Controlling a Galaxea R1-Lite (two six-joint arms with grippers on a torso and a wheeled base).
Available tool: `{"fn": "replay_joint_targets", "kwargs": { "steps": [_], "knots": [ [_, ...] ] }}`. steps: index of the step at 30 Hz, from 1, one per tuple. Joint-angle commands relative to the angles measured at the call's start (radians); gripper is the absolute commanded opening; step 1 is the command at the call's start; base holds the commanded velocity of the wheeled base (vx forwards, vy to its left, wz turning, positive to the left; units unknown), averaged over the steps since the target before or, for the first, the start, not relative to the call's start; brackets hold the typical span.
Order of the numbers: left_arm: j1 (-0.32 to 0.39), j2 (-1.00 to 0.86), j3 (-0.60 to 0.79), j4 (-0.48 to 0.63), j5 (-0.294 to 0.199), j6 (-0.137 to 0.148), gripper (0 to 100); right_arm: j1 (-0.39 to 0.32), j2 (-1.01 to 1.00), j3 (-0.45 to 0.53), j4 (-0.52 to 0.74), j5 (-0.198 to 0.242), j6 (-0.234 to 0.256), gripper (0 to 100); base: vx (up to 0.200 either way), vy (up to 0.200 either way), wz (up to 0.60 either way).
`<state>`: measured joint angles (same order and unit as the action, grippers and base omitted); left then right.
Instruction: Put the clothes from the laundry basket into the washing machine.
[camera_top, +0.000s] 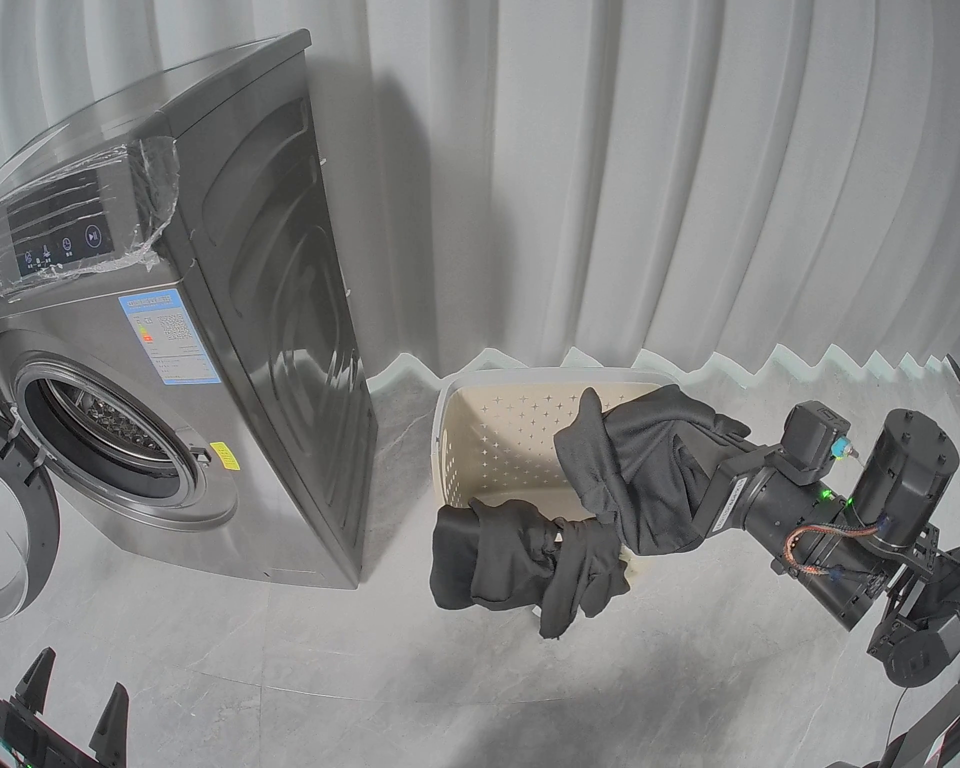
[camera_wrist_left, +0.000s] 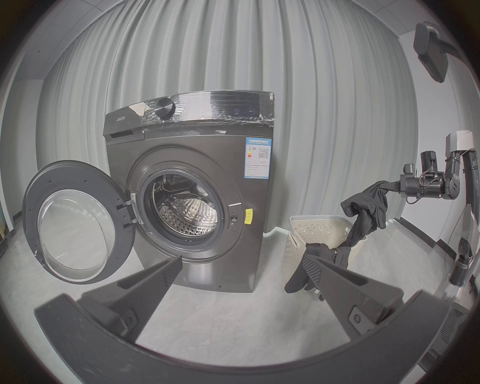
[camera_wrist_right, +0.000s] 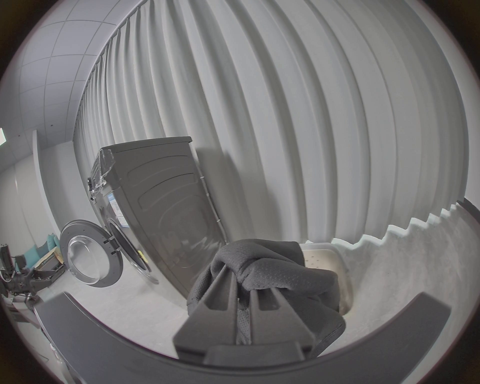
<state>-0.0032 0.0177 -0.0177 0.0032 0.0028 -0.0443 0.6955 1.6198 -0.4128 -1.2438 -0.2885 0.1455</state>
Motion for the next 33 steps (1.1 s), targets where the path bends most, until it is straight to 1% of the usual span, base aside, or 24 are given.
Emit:
{"fn": "replay_joint_targets", "kwargs": {
  "steps": [1, 32, 33],
  "knots": [
    [0.0, -0.018, 0.015, 0.0, 0.0, 0.0, 100, 0.001, 0.002, 0.0, 0.0, 0.0, 0.0, 0, 0.0, 0.2, 0.0],
    [0.0, -0.018, 0.015, 0.0, 0.0, 0.0, 100, 0.015, -0.003, -0.008, -0.003, 0.003, 0.002, 0, 0.0, 0.2, 0.0],
    [0.0, -0.018, 0.015, 0.0, 0.0, 0.0, 100, 0.015, -0.003, -0.006, -0.003, 0.003, 0.002, 0, 0.0, 0.0, 0.0]
  ]
}}
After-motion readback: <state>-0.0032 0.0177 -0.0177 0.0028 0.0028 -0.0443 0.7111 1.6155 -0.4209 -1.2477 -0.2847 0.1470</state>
